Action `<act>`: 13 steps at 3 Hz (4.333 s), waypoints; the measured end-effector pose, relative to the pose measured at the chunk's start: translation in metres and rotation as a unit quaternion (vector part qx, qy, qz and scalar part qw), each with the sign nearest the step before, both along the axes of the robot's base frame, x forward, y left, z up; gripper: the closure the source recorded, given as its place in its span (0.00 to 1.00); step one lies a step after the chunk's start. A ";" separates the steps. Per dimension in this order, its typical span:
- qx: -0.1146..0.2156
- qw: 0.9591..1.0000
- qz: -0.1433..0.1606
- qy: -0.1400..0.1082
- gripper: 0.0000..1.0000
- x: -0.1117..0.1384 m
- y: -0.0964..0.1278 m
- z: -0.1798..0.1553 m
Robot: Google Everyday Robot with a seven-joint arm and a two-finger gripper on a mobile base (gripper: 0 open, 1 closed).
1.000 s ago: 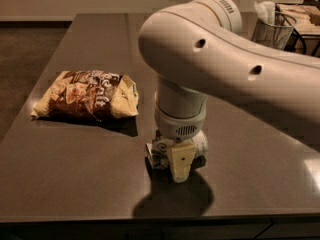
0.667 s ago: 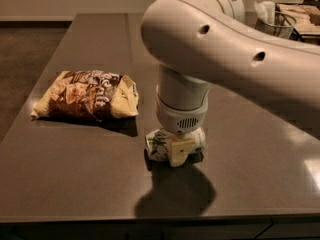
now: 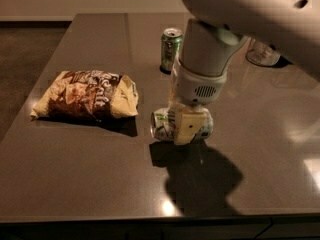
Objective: Place 7up can upright
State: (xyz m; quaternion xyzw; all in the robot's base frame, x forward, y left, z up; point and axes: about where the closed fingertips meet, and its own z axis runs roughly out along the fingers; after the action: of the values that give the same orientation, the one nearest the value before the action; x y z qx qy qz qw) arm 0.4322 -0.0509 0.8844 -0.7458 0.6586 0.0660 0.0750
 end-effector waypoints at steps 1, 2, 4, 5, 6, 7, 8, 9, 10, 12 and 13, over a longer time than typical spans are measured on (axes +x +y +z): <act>0.046 0.999 -0.018 0.012 1.00 0.014 -0.002 0.021; 0.094 0.995 -0.038 0.020 1.00 0.025 -0.006 0.037; 0.215 0.972 -0.088 0.018 1.00 0.042 -0.021 0.052; 0.268 0.956 -0.116 -0.012 1.00 0.051 -0.032 0.055; 0.326 0.933 -0.148 -0.030 1.00 0.060 -0.042 0.053; 0.380 0.908 -0.171 -0.038 1.00 0.065 -0.047 0.049; 0.430 0.885 -0.173 -0.039 1.00 0.065 -0.050 0.046; 0.475 0.864 -0.162 -0.036 1.00 0.063 -0.052 0.042; 0.510 0.846 -0.152 -0.026 1.00 0.059 -0.056 0.035; 0.536 0.831 -0.144 -0.021 1.00 0.046 -0.057 0.021; 0.542 0.826 -0.153 -0.031 1.00 0.041 -0.055 0.017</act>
Offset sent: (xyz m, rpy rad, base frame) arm 0.0365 -0.0155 0.0587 0.3171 0.0857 -0.1316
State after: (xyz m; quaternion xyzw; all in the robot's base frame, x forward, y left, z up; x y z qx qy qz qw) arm 0.4734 -0.1057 0.9009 -0.4769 0.6199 0.3766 0.4964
